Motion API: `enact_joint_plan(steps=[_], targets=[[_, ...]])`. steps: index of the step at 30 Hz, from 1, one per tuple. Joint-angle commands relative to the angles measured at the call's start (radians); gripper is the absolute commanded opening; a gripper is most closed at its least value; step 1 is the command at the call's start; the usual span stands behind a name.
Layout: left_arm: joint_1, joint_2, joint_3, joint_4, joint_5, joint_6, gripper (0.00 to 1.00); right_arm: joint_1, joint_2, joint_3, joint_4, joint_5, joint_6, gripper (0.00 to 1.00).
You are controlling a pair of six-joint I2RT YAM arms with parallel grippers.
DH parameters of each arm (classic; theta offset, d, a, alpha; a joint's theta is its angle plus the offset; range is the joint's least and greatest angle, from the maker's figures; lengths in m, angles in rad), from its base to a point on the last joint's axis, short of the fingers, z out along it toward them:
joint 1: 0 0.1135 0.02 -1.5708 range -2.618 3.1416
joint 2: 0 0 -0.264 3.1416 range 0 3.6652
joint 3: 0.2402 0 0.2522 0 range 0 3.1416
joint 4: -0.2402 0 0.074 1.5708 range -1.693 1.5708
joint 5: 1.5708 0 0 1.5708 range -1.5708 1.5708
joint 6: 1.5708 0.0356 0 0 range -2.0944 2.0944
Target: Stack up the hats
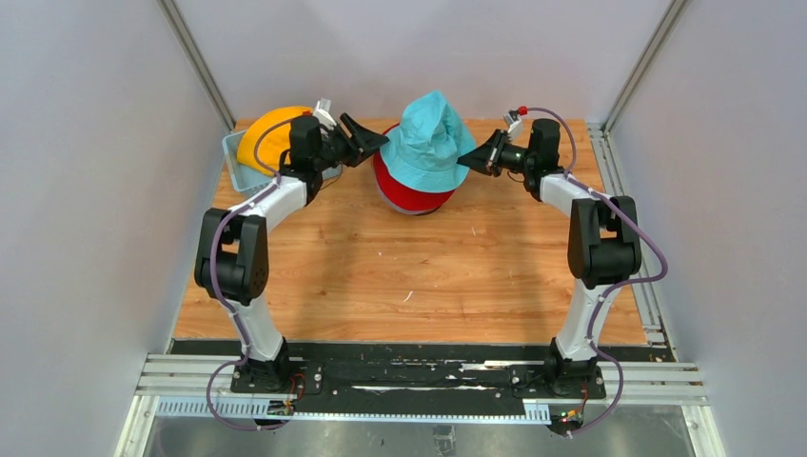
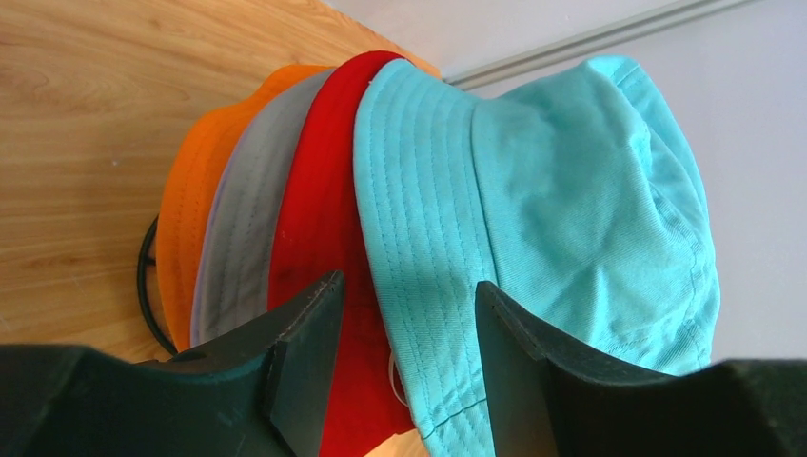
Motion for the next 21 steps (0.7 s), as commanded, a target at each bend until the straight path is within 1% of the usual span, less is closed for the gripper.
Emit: enact_joint_plan(steps=[1, 5, 8, 10, 13, 14, 16, 17, 21], targets=[[-0.006, 0.027, -0.033, 0.119, 0.051, -0.055, 0.57, 0.026, 0.021, 0.019, -0.026, -0.017, -0.036, 0.01], [-0.011, 0.049, -0.057, 0.209, 0.076, -0.121, 0.56, 0.026, 0.020, 0.017, -0.022, -0.019, -0.036, 0.01], [-0.011, 0.075, -0.085, 0.324, 0.089, -0.202, 0.51, 0.026, 0.021, 0.019, -0.016, -0.019, -0.034, 0.01], [-0.011, 0.095, -0.123, 0.473, 0.082, -0.291, 0.41, 0.026, 0.049, 0.019, -0.011, -0.020, -0.033, 0.01], [-0.010, 0.152, -0.167, 0.729, 0.068, -0.448, 0.07, 0.026, 0.056, 0.018, -0.008, -0.022, -0.033, 0.01], [-0.010, 0.177, -0.183, 0.812, 0.053, -0.495, 0.01, 0.026, 0.060, 0.020, -0.008, -0.020, -0.033, 0.01], [-0.009, 0.199, -0.224, 0.913, 0.022, -0.546, 0.00, 0.025, 0.069, 0.026, -0.008, -0.018, -0.033, 0.01], [-0.010, 0.199, -0.244, 0.911, 0.013, -0.536, 0.00, 0.024, 0.075, 0.029, -0.009, -0.017, -0.035, 0.01], [-0.006, 0.143, -0.325, 0.712, -0.039, -0.382, 0.00, 0.023, 0.103, 0.049, -0.034, -0.006, -0.058, 0.01]])
